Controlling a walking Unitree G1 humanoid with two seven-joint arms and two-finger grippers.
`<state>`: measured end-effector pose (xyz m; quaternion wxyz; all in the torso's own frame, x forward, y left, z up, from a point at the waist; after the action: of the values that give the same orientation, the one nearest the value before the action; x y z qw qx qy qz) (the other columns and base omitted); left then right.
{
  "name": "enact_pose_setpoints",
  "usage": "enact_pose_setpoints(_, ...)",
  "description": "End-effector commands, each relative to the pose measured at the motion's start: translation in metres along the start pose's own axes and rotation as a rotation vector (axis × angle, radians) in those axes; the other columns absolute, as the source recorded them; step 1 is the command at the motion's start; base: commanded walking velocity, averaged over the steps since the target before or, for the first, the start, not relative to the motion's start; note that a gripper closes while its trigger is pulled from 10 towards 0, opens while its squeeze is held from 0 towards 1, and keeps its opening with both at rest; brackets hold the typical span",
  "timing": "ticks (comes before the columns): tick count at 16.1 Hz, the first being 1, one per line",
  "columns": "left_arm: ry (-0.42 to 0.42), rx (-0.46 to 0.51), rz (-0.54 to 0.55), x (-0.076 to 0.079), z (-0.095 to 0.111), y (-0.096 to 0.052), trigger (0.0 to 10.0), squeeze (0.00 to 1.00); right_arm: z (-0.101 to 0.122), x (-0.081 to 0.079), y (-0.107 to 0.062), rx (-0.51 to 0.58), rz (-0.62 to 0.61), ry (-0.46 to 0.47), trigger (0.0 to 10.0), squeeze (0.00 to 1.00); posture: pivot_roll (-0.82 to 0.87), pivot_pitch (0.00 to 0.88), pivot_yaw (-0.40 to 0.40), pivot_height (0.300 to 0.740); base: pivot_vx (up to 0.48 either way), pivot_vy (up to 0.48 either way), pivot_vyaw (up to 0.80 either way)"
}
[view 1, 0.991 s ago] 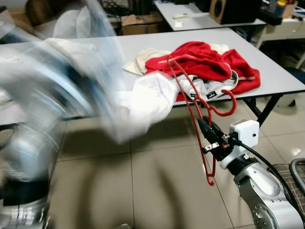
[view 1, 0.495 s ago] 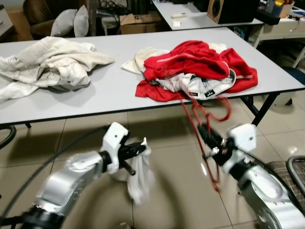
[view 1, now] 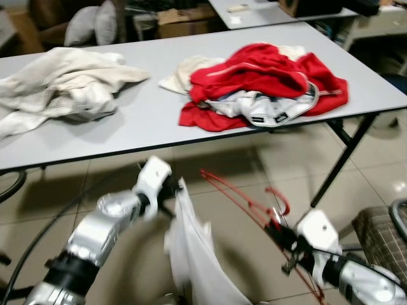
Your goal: Hang hanger
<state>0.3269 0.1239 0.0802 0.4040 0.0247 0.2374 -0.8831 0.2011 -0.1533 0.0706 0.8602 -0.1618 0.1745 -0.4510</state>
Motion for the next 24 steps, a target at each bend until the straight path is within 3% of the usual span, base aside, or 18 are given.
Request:
enact_pose_setpoints(1, -0.009, 0.07, 0.032, -0.004, 0.012, -0.001, 0.0, 0.0, -0.005, 0.001, 0.006, -0.007, -0.026, -0.005, 10.0, 0.0, -0.08, 0.109, 0.126, 0.74, 0.0, 0.0, 0.0)
enact_pose_setpoints(2, -0.009, 0.07, 0.032, -0.004, 0.012, -0.001, 0.0, 0.0, -0.005, 0.001, 0.006, -0.007, -0.026, -0.005, 10.0, 0.0, -0.08, 0.109, 0.126, 0.74, 0.0, 0.0, 0.0)
enact_pose_setpoints(3, -0.04, 0.102, 0.054, 0.002, 0.015, 0.001, 10.0, 0.0, -0.007, 0.003, 0.011, 0.017, -0.088, 0.01, 10.0, 0.0, -0.09, 0.112, 0.14, 0.74, 0.0, 0.0, 0.0)
enact_pose_setpoints(5, -0.032, 0.11, 0.069, 0.006, 0.015, 0.003, 10.0, 0.0, -0.006, 0.006, 0.013, 0.04, -0.143, 0.041, 10.0, 0.0, -0.09, 0.112, 0.143, 0.74, 0.0, 0.0, 0.0)
enact_pose_setpoints(8, -0.061, 0.166, 0.1, 0.015, 0.014, 0.001, 10.0, 0.0, -0.007, 0.014, 0.014, 0.092, -0.243, 0.16, 10.0, 0.0, -0.09, 0.109, 0.154, 0.74, 0.0, 0.32, -0.72)
enact_pose_setpoints(9, -0.061, 0.167, 0.115, 0.015, 0.014, 0.001, 10.0, 0.0, -0.007, 0.012, 0.015, 0.1, -0.239, 0.158, 10.0, 0.0, -0.09, 0.105, 0.155, 0.74, 0.0, 0.48, -0.8)
enact_pose_setpoints(11, 0.039, 0.155, 0.166, 0.013, 0.018, 0.003, 10.0, 0.0, -0.004, 0.011, 0.016, 0.109, -0.223, 0.128, 10.0, 0.0, -0.09, 0.103, 0.153, 0.74, 0.0, -0.114, -0.8)
enact_pose_setpoints(15, 0.025, 0.137, 0.214, -0.002, 0.02, 0.007, 10.0, 0.0, 0.004, 0.012, 0.006, 0.107, -0.119, 0.041, 10.0, 0.0, -0.09, 0.098, 0.152, 0.74, 0.0, -0.12, 0.0)
enact_pose_setpoints(16, 0.058, 0.126, 0.217, -0.01, 0.021, 0.006, 5.8, 0.0, 0.008, 0.014, 0.0, 0.103, -0.072, 0.013, 10.0, 0.0, -0.09, 0.093, 0.153, 0.74, 0.0, 0.0, 0.0)
enact_pose_setpoints(17, 0.083, 0.112, 0.199, -0.016, 0.023, 0.007, 0.0, 0.0, 0.012, 0.012, -0.007, 0.088, 0.003, -0.012, 10.0, 0.0, -0.09, 0.091, 0.151, 0.74, 0.0, 0.0, 0.0)
enact_pose_setpoints(20, 0.132, 0.095, 0.175, -0.022, 0.033, 0.01, 0.0, 0.0, 0.016, 0.012, -0.015, 0.047, 0.107, -0.058, 10.0, 0.0, -0.1, 0.085, 0.139, 0.74, 0.0, 0.0, 0.0)
enact_pose_setpoints(24, 0.33, 0.142, -0.002, -0.004, 0.059, 0.015, 0.0, 0.0, 0.025, 0.023, -0.015, -0.002, 0.217, -0.112, 10.0, 0.0, -0.1, 0.081, 0.116, 0.74, 0.0, 0.0, 0.0)
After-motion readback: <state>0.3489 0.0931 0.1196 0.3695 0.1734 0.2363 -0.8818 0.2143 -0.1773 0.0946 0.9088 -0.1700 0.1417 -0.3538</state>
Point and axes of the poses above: a point about 5 cm out from each wrist's last joint towards the gripper, its own y axis pointing out of the wrist towards the gripper, its own z axis along the axis of the wrist's last joint, x = y × z, the point moved 4 cm from there along y, pointing out of the wrist towards the gripper, and after that the axes turned 14 degrees about y, right-handed, at the moved point
